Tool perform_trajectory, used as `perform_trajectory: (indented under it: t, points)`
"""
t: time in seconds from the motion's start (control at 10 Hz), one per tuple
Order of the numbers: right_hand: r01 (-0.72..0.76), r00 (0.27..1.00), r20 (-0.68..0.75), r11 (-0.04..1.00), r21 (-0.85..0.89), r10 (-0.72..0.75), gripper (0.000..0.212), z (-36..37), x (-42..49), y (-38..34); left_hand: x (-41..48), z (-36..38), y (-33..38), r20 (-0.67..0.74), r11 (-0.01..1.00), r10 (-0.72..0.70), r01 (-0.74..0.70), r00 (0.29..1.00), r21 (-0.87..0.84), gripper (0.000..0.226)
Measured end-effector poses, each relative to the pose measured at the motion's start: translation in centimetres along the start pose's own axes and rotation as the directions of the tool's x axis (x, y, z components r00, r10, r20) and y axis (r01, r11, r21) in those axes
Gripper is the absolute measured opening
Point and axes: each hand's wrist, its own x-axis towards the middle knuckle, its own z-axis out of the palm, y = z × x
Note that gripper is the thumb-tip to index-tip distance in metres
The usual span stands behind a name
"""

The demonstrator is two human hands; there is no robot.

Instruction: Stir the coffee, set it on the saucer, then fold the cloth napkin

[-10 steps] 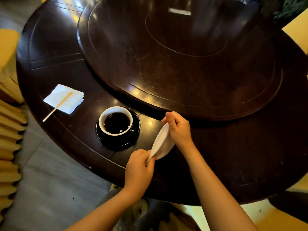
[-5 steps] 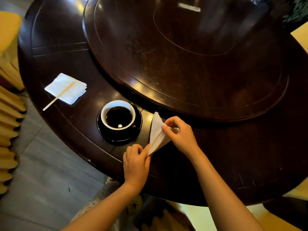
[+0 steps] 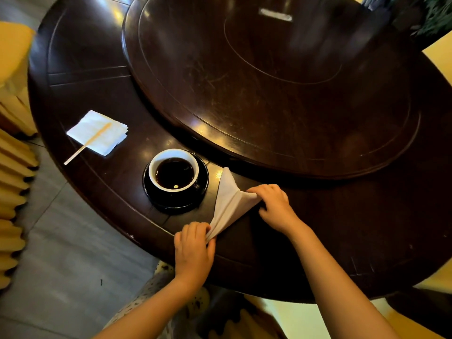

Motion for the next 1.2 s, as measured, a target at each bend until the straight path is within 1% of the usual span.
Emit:
perform_trajectory:
  t: [0.1,0.2,0.3,0.4,0.5,0.6,0.7,0.8,0.9,1.0,1.1,1.2]
  points:
    - [0.006,0.999,-0.033,0.983,-0.182,-0.013,0.033,0.7,0.9,0.7,0.1,-0.1,-0.2,0.001,1.0,-0.012,0.012,1.0,-0.015,0.03]
    - [0.019,1.0,-0.015,0.947,-0.321,-0.025,0.021,0.3,1.6,1.4,0.2,-0.3,-0.3,0.018,1.0,0.009,-0.008,1.0,-0.02,0.029]
    - [-0.047,0.999,-0.01,0.917,-0.397,0.047,0.02,-0.2,2.2,2.3,0.0,-0.6,-0.5,0.05,1.0,0.021,-0.02,0.999,-0.019,0.028]
    - [-0.193,0.979,-0.018,0.888,-0.417,0.204,0.024,-1.4,2.3,2.3,-0.4,-0.9,-0.9,0.057,0.999,0.043,-0.041,0.997,-0.027,0.027]
    - [-0.319,0.947,-0.115,0.918,-0.236,0.3,0.024,-2.6,2.6,0.7,-0.6,-1.1,-1.4,0.062,0.997,0.074,-0.073,0.995,-0.021,0.011]
    - [-0.415,0.903,-0.025,0.885,0.213,0.43,0.025,-3.4,4.5,-2.3,-0.3,-1.1,-2.1,0.085,0.993,0.11,-0.113,0.99,0.028,0.014]
    - [-0.464,0.886,0.119,0.862,0.204,0.449,0.044,-3.6,6.9,-5.1,-0.1,-1.1,-2.6,0.115,0.986,0.145,-0.153,0.983,0.068,0.016]
    - [-0.511,0.85,0.206,0.854,0.095,0.485,0.039,-2.9,8.6,-6.7,0.2,-1.1,-2.8,0.132,0.978,0.179,-0.191,0.975,0.084,0.016]
    - [-0.564,0.814,0.28,0.809,0.167,0.51,0.032,-2.1,9.5,-7.3,0.5,-1.5,-2.8,0.165,0.975,0.207,-0.218,0.964,0.049,0.017]
    - [-0.584,0.811,0.202,0.773,0.246,0.549,0.035,-1.8,9.7,-7.4,0.5,-1.8,-3.1,0.246,0.968,0.226,-0.245,0.943,0.047,0.026]
    - [-0.609,0.793,0.181,0.758,0.234,0.582,0.033,-1.2,9.7,-7.0,0.6,-2.1,-3.1,0.274,0.953,0.269,-0.297,0.923,0.063,0.025]
    - [-0.628,0.778,0.156,0.744,0.227,0.609,0.028,-1.3,9.4,-6.6,0.7,-2.6,-3.7,0.268,0.935,0.332,-0.352,0.904,0.029,0.022]
